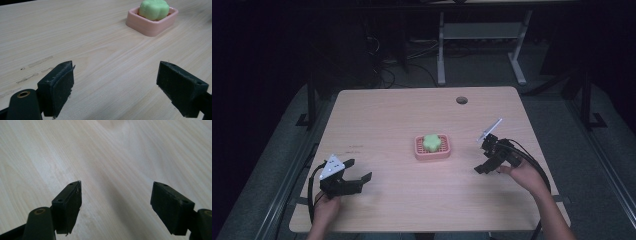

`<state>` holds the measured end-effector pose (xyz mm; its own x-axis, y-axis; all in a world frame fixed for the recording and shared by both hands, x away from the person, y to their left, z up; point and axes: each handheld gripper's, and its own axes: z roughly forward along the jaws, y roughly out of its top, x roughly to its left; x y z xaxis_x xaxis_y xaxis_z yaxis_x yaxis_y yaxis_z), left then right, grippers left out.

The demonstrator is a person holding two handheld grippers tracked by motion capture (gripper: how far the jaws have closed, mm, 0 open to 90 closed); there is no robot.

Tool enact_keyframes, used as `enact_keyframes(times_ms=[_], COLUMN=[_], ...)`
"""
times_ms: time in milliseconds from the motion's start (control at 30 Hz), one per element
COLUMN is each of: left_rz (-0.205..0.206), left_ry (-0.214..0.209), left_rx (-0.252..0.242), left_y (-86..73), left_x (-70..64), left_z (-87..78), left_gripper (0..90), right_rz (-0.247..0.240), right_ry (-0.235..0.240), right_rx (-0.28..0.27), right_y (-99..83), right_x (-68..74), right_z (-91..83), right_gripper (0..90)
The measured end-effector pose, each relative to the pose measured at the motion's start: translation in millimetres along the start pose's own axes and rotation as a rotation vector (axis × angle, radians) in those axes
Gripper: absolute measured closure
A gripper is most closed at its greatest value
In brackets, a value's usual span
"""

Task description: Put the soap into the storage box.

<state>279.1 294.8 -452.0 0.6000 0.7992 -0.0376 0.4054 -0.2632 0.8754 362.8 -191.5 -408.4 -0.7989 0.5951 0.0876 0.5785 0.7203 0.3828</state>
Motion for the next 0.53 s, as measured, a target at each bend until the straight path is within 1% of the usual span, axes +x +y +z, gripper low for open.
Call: enact_keyframes(times_ms=[333, 533], left_rz=[0.002, 0.004], left_ry=[0.000, 0.002], left_rx=[0.004, 0.006], left_y=[-0.5, -1.3], left_x=[-0.8, -0.7], left_z=[1.3, 1.8], left_gripper=[14.1, 14.0], right_rz=[0.027, 0.037], right_ry=[0.004, 0.001], right_rx=[-0.017, -0.044], right_y=[-32.4, -48.3], right_x=[2.7, 7.6], right_z=[-0.1, -3.5], right_gripper=[24.9, 24.9])
